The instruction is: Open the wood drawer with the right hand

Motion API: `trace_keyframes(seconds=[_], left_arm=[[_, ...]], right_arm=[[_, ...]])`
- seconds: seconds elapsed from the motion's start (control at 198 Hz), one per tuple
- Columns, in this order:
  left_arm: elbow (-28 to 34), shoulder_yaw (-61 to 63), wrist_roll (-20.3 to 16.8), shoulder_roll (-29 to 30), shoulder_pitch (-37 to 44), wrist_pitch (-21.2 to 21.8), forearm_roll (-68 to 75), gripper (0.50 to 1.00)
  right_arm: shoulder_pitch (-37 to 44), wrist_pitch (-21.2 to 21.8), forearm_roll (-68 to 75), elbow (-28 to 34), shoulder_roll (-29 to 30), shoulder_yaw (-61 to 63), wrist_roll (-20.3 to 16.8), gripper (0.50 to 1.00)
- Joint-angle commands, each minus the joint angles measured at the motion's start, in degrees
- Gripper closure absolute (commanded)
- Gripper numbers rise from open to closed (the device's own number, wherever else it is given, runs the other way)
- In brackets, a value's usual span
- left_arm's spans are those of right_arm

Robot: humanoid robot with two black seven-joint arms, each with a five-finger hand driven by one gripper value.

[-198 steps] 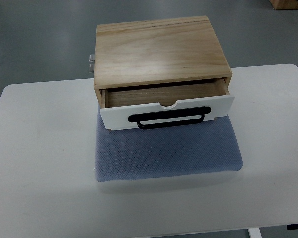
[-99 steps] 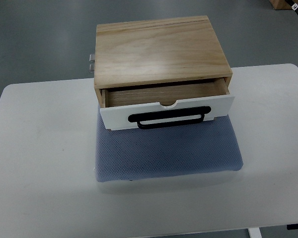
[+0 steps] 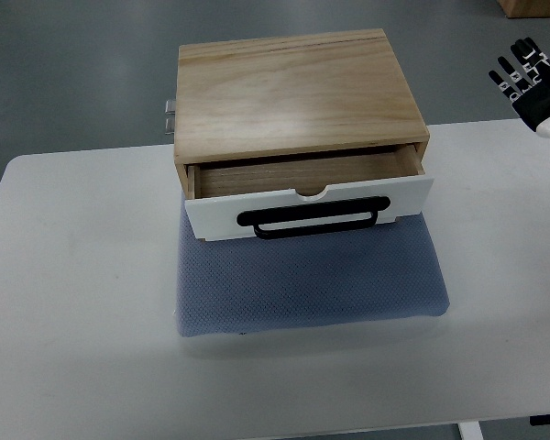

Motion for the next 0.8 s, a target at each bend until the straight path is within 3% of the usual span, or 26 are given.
trace_keyframes(seconds=[0.0, 0.172, 0.795], left_arm=[[-0.1, 0.0, 0.0, 0.0, 0.0, 0.0, -0.1, 0.5], [0.0, 0.0, 0.0, 0.0, 0.0, 0.0, -0.1, 0.5], [0.0, 0.0, 0.0, 0.0, 0.0, 0.0, 0.0, 0.5]], right_arm=[[-0.2, -0.2, 0.0, 0.0, 0.5, -0.1, -1.7, 0.558], [-1.4, -1.0, 0.1, 0.0, 2.4, 0.0, -3.3, 0.558], [-2.5, -0.2, -1.3, 0.1, 5.7, -2.4, -2.7, 0.556]])
